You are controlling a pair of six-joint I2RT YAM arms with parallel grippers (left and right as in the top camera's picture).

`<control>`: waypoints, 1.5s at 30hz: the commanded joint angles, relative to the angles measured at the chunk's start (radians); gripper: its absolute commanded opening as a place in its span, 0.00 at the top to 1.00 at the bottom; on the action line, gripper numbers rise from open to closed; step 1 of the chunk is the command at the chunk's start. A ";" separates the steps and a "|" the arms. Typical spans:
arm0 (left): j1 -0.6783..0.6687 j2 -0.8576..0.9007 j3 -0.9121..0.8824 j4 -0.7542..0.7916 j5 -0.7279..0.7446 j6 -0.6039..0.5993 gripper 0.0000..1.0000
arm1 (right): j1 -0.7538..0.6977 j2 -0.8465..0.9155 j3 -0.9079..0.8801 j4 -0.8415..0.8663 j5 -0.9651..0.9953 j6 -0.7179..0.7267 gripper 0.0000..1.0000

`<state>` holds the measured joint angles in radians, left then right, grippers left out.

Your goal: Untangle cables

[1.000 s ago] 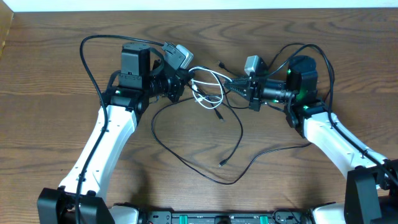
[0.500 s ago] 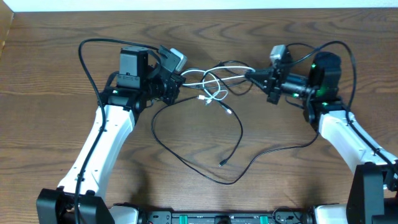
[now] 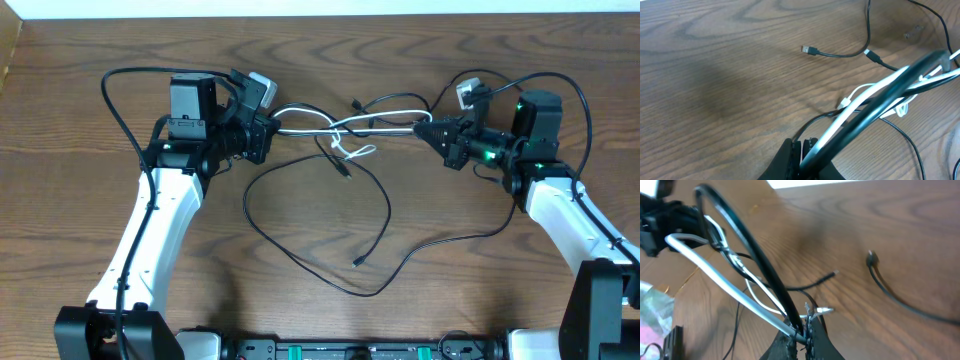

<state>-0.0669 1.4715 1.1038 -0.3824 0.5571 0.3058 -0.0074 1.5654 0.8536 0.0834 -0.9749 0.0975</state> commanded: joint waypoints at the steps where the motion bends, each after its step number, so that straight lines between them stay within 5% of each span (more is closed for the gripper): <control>1: 0.043 -0.014 0.011 -0.002 -0.087 -0.013 0.92 | -0.045 -0.016 0.002 -0.045 0.188 0.040 0.99; 7: 0.043 -0.014 0.011 -0.002 -0.086 -0.013 0.92 | -0.045 -0.016 0.002 -0.118 0.275 0.138 0.97; 14: 0.043 -0.014 0.011 0.034 0.114 0.015 0.93 | -0.036 -0.016 0.002 -0.103 0.210 0.138 0.53; 20: 0.043 -0.014 0.011 0.075 0.310 0.014 0.93 | 0.021 -0.016 0.002 0.029 -0.051 -0.068 0.50; 32: 0.031 -0.014 0.011 0.077 0.488 0.014 0.92 | 0.275 -0.016 0.002 0.085 -0.043 -0.579 0.38; 45: -0.105 -0.014 0.011 0.077 0.491 0.038 0.93 | 0.327 -0.016 0.002 0.082 0.087 -0.694 0.21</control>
<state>-0.1402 1.4715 1.1038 -0.3084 1.0199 0.3195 0.3138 1.5635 0.8536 0.1696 -0.9321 -0.5446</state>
